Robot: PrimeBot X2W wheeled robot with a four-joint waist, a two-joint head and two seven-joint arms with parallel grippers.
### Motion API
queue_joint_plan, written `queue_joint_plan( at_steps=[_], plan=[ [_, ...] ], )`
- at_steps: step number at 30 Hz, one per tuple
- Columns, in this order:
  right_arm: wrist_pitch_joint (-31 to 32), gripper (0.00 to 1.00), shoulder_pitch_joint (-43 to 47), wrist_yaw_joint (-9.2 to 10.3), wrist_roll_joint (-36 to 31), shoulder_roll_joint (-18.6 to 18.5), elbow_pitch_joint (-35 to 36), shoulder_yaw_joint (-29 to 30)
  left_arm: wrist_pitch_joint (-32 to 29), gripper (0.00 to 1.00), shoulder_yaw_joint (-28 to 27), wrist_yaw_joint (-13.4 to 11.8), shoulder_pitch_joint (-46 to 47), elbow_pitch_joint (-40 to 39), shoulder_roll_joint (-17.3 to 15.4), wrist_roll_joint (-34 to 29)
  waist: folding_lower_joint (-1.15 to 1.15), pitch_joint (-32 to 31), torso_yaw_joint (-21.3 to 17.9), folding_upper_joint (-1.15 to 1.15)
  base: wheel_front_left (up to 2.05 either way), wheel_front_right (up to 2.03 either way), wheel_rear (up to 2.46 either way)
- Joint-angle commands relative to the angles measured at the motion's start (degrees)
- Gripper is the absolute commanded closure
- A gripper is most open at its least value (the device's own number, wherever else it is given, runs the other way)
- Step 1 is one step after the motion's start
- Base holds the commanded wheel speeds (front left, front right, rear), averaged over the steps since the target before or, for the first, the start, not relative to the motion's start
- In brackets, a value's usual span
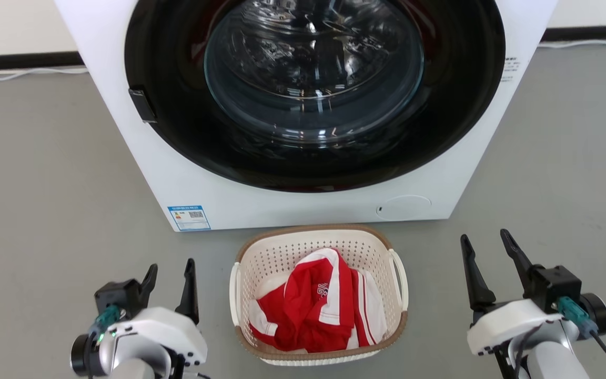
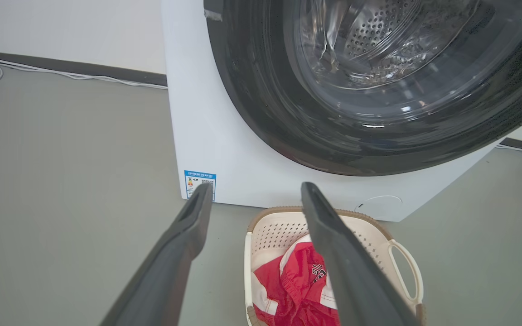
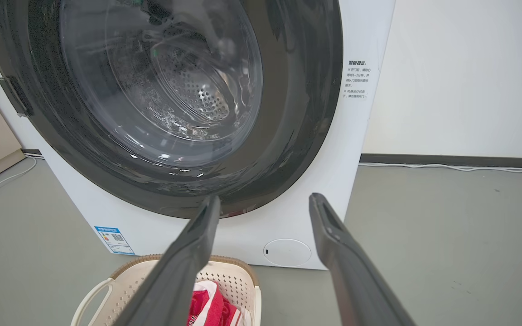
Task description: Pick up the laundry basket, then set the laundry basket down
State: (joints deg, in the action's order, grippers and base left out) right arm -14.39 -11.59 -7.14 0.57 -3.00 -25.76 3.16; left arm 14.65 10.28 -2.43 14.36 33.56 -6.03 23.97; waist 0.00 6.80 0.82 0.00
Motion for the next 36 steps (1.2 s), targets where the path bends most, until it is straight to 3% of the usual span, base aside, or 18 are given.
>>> queue_joint_plan(
  at_steps=[1, 14, 36],
  plan=[
    [-0.6, 0.00, 0.6, -0.35, -0.4, 0.0, 2.5, -1.3, 0.3, 0.00, -2.8, 0.0, -0.8, -2.7, -0.9, -1.1, 0.00, -0.8, 0.5, 0.00, 0.00, 0.00, 0.00],
    [-0.6, 0.00, 7.1, -0.35, 0.0, 0.0, 8.0, 0.6, 0.3, 0.00, -7.3, 1.2, -7.7, -9.6, 0.9, -4.8, 0.00, -4.6, 2.2, 0.00, 0.00, 0.00, 0.00],
    [-0.6, 0.00, 11.6, -0.35, 0.8, 0.1, 9.9, 1.3, 0.3, 0.00, -9.8, 2.5, -13.7, -14.2, 2.3, -7.4, 0.00, -8.3, 1.6, 0.00, 0.00, 0.00, 0.00]
  ],
)
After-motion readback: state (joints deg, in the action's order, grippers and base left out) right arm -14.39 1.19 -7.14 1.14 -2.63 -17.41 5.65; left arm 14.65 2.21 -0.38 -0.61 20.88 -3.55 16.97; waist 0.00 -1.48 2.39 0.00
